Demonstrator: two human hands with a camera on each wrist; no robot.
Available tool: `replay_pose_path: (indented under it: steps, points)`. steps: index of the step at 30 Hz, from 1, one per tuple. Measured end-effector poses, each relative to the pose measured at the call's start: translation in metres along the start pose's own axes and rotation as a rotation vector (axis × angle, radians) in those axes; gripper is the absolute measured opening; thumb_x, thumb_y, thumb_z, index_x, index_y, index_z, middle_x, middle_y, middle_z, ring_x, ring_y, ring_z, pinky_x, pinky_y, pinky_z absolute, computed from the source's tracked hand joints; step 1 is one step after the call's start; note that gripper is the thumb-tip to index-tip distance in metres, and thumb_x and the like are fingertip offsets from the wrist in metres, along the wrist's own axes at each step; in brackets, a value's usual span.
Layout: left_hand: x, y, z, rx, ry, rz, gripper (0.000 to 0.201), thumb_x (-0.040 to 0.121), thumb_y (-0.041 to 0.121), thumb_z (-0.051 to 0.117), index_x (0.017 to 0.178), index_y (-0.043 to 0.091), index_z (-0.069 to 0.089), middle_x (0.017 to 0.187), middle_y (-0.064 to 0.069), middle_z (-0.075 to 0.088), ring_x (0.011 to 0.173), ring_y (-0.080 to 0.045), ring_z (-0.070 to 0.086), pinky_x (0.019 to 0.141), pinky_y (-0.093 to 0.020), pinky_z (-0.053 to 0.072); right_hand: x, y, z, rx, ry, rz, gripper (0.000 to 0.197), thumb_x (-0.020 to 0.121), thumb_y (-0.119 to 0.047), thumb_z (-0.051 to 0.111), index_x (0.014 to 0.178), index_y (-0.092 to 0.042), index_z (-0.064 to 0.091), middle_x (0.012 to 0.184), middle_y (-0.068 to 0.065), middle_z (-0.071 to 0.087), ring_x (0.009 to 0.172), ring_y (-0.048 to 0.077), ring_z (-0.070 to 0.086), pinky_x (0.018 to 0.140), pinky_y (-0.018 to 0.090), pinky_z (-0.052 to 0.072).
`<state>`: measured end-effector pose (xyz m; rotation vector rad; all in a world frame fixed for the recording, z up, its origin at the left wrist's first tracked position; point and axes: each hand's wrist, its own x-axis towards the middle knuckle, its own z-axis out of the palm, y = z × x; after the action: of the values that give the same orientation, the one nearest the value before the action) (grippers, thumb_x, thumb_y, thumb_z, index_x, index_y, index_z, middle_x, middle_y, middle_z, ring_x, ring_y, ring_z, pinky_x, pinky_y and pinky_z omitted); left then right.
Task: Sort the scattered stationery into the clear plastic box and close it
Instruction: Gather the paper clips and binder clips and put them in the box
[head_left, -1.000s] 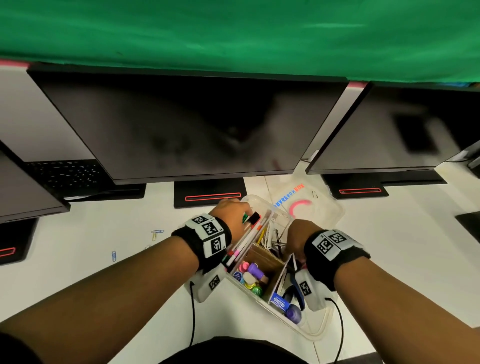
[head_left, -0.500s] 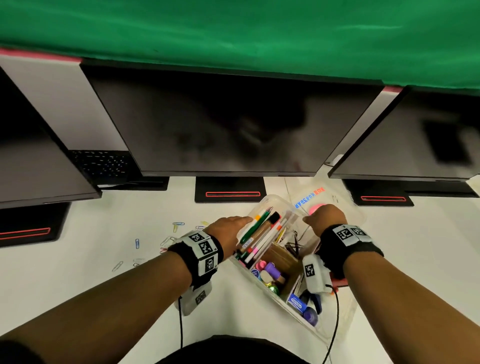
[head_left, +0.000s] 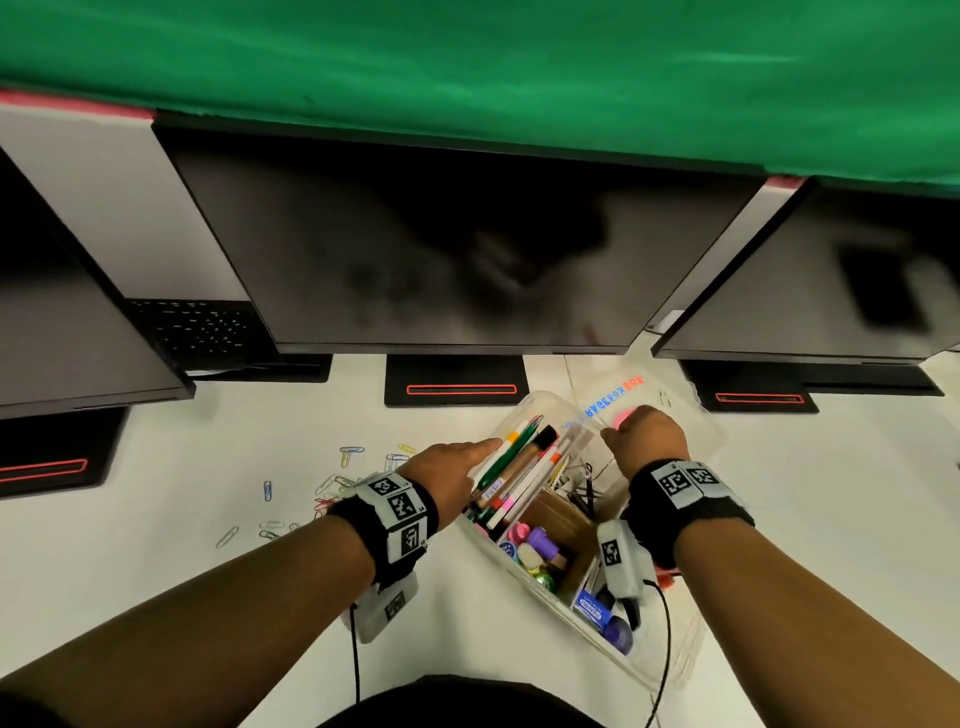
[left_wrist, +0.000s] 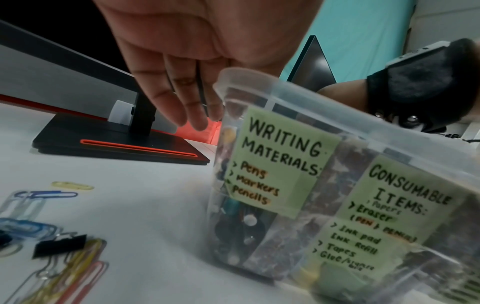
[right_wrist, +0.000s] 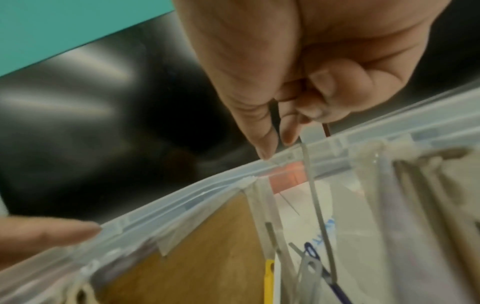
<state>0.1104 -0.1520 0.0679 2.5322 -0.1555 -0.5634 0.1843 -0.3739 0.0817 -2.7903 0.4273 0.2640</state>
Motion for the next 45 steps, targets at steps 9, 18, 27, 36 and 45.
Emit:
replay_pose_path:
  steps: [9, 18, 27, 36, 45]
  points:
    - [0.002, -0.004, 0.004, -0.015, -0.002, 0.0, 0.059, 0.097, 0.013, 0.039, 0.147, 0.036, 0.017, 0.144, 0.001, 0.043, 0.125, -0.018, 0.048, 0.098, -0.029, 0.045, 0.004, 0.007, -0.002, -0.012, -0.002, -0.084, 0.022, 0.087, -0.013, 0.061, 0.106, -0.005, 0.069, 0.112, 0.015, 0.068, 0.106, 0.032, 0.06, 0.09, 0.03, 0.045]
    - [0.005, -0.005, 0.006, -0.014, -0.003, 0.0, 0.06, 0.097, 0.013, 0.038, 0.147, 0.036, 0.014, 0.142, 0.0, 0.046, 0.121, -0.019, 0.051, 0.094, -0.03, 0.048, -0.01, 0.006, 0.001, -0.248, -0.098, -0.14, 0.024, 0.089, -0.015, 0.052, 0.109, -0.003, 0.06, 0.115, 0.012, 0.063, 0.108, 0.026, 0.06, 0.088, 0.026, 0.045]
    - [0.001, -0.018, 0.009, -0.052, -0.015, 0.047, 0.053, 0.099, 0.027, 0.037, 0.147, 0.035, 0.017, 0.146, 0.001, 0.042, 0.129, -0.019, 0.045, 0.104, -0.031, 0.04, -0.011, -0.008, 0.004, -0.349, -0.184, -0.167, 0.027, 0.087, -0.022, 0.053, 0.104, -0.004, 0.062, 0.113, 0.012, 0.065, 0.104, 0.026, 0.061, 0.076, 0.025, 0.042]
    - [-0.024, -0.093, -0.004, -0.048, 0.093, -0.068, 0.043, 0.096, 0.024, 0.045, 0.138, 0.022, 0.04, 0.143, -0.001, 0.044, 0.125, -0.016, 0.049, 0.103, -0.018, 0.031, -0.064, -0.111, 0.026, 0.176, -0.374, -0.439, 0.013, 0.08, -0.015, 0.066, 0.068, -0.018, 0.061, 0.068, -0.004, 0.059, 0.073, 0.019, 0.059, 0.064, 0.023, 0.043]
    - [-0.087, -0.219, -0.022, 0.179, -0.068, -0.394, 0.062, 0.084, 0.04, 0.063, 0.138, 0.024, 0.038, 0.146, -0.002, 0.038, 0.136, -0.023, 0.032, 0.114, -0.034, 0.025, -0.108, -0.183, 0.115, -0.137, -0.535, -0.654, 0.032, 0.085, -0.023, 0.06, 0.115, -0.012, 0.061, 0.123, 0.007, 0.059, 0.115, 0.023, 0.054, 0.093, 0.026, 0.041]
